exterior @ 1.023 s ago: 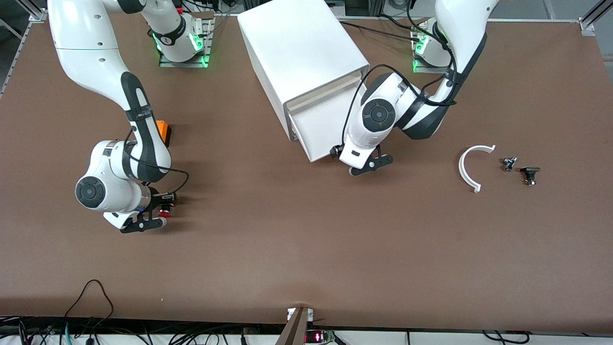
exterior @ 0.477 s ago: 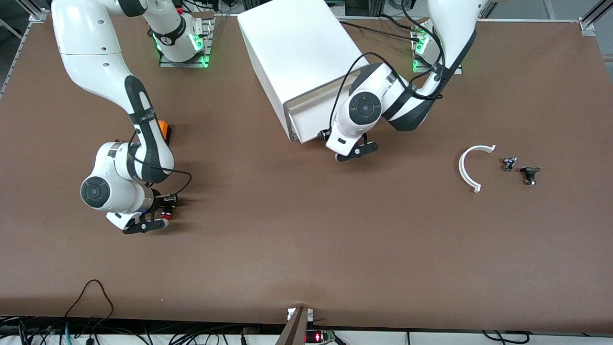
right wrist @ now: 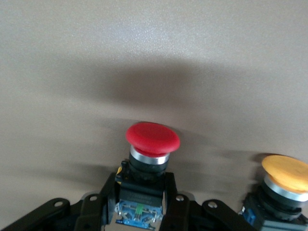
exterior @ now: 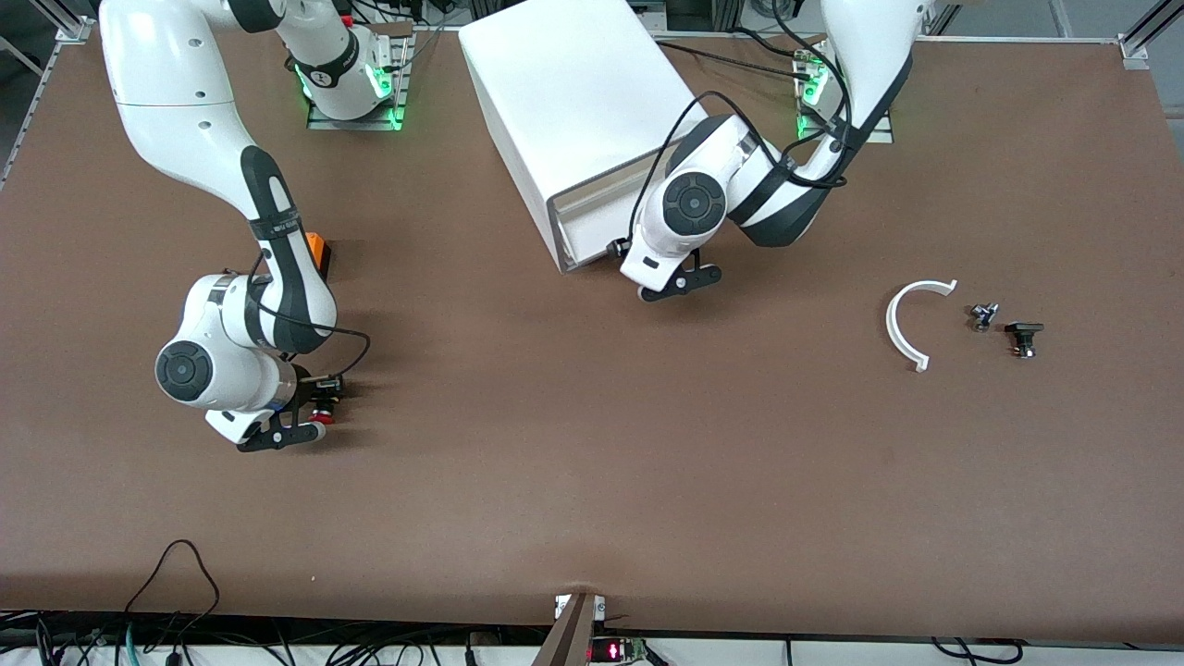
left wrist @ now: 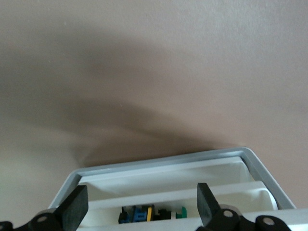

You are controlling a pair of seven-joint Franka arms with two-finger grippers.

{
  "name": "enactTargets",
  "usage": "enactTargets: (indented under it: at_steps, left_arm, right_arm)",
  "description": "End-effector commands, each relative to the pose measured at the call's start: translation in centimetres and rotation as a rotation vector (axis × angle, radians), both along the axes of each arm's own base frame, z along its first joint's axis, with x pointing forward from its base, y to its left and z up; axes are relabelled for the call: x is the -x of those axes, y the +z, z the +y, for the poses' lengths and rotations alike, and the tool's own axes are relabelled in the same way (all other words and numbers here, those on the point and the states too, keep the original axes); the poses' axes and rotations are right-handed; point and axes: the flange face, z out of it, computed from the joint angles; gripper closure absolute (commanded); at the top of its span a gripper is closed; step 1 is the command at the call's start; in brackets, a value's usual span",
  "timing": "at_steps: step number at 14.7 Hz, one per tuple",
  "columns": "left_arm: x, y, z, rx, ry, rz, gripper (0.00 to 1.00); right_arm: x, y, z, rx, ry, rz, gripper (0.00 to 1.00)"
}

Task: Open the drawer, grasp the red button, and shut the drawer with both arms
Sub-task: 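Push the drawer shut with the left gripper while the right gripper lowers button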

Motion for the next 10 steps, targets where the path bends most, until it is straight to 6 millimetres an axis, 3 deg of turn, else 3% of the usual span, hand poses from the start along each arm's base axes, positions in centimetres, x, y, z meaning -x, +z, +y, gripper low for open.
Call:
enactTargets:
  at_steps: [1, 6, 10]
  left_arm:
    - [1.1, 0.6, -0.2, 0.01, 0.007, 0.035, 0.0]
    - [2.3, 0.6, -1.3, 0.027, 0.001, 0.072, 0.0]
    - [2.7, 0.5, -1.6, 0.032, -0.001, 0.092, 0.0]
  right_arm:
    - [0.0, -0.7, 0.3, -0.018, -0.026, -0.002, 0.0]
    - [-1.1, 2.3, 0.8, -0.029, -0.039, -0.042, 0.0]
    - [-1.5, 6.8, 1.1, -0.035, -0.055, -0.088, 0.0]
